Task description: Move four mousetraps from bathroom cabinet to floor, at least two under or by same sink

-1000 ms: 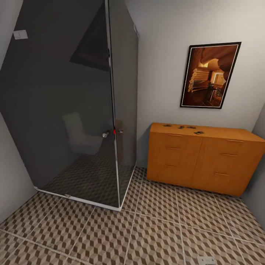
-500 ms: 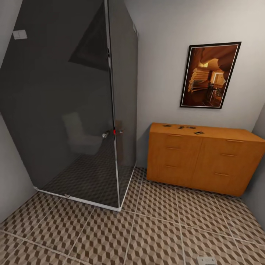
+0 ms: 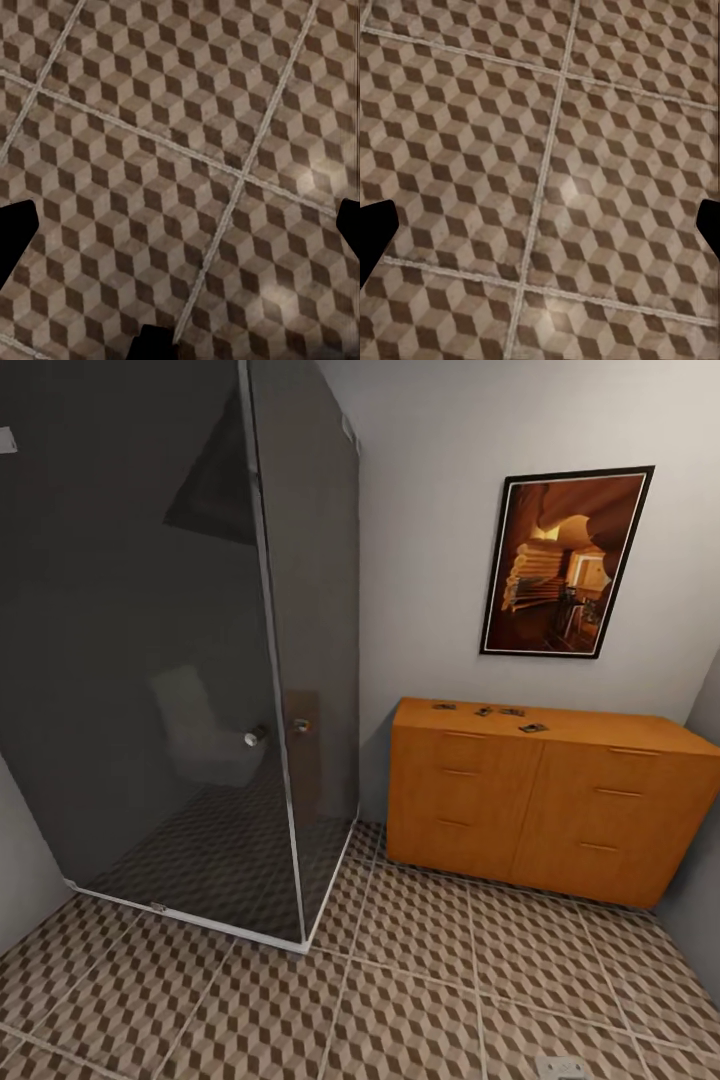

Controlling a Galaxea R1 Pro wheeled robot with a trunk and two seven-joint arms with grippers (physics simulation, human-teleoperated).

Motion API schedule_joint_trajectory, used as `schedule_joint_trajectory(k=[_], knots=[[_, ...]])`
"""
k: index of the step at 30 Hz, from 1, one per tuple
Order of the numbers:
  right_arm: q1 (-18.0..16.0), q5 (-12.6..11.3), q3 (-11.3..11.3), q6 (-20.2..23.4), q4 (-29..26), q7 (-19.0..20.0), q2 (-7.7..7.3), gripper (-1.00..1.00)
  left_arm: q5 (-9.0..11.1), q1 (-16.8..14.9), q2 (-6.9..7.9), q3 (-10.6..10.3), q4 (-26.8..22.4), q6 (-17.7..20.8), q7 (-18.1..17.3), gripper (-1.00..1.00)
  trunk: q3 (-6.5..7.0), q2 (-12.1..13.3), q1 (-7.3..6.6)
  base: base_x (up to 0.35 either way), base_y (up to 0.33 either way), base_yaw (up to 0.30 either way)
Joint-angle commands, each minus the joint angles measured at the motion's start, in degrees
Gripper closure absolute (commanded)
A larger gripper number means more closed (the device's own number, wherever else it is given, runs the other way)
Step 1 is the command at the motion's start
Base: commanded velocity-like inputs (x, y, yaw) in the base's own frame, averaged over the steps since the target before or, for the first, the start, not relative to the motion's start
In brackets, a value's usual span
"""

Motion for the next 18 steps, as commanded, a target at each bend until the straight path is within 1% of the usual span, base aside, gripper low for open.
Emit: schedule_joint_trajectory(k=[1, 10, 13, 18], knots=[[0.0, 0.1, -0.1, -0.2, 0.1, 0.0, 0.03, -1.00, -0.1, 0.0, -0.06, 0.2, -0.1, 0.3, 0.0, -1.00, -0.06, 0.0, 0.02, 0.233, -0.233, 0.000], [0.0, 0.1, 0.0, -0.1, 0.1, 0.4, 0.04, -1.00, -0.1, 0.0, -0.07, 0.2, -0.1, 0.3, 0.0, -1.00, -0.06, 0.0, 0.02, 0.235, -0.234, -0.015], [0.0, 0.1, -0.1, -0.2, 0.2, 0.4, 0.02, -1.00, -0.1, 0.0, -0.07, 0.1, -0.1, 0.3, 0.0, -1.00, -0.06, 0.0, 0.02, 0.235, -0.235, -0.141], [0.0, 0.1, 0.0, -0.2, 0.2, 0.5, 0.00, -1.00, -0.1, 0.0, -0.07, 0.2, -0.1, 0.3, 0.0, -1.00, -0.06, 0.0, 0.02, 0.235, -0.233, -0.222]])
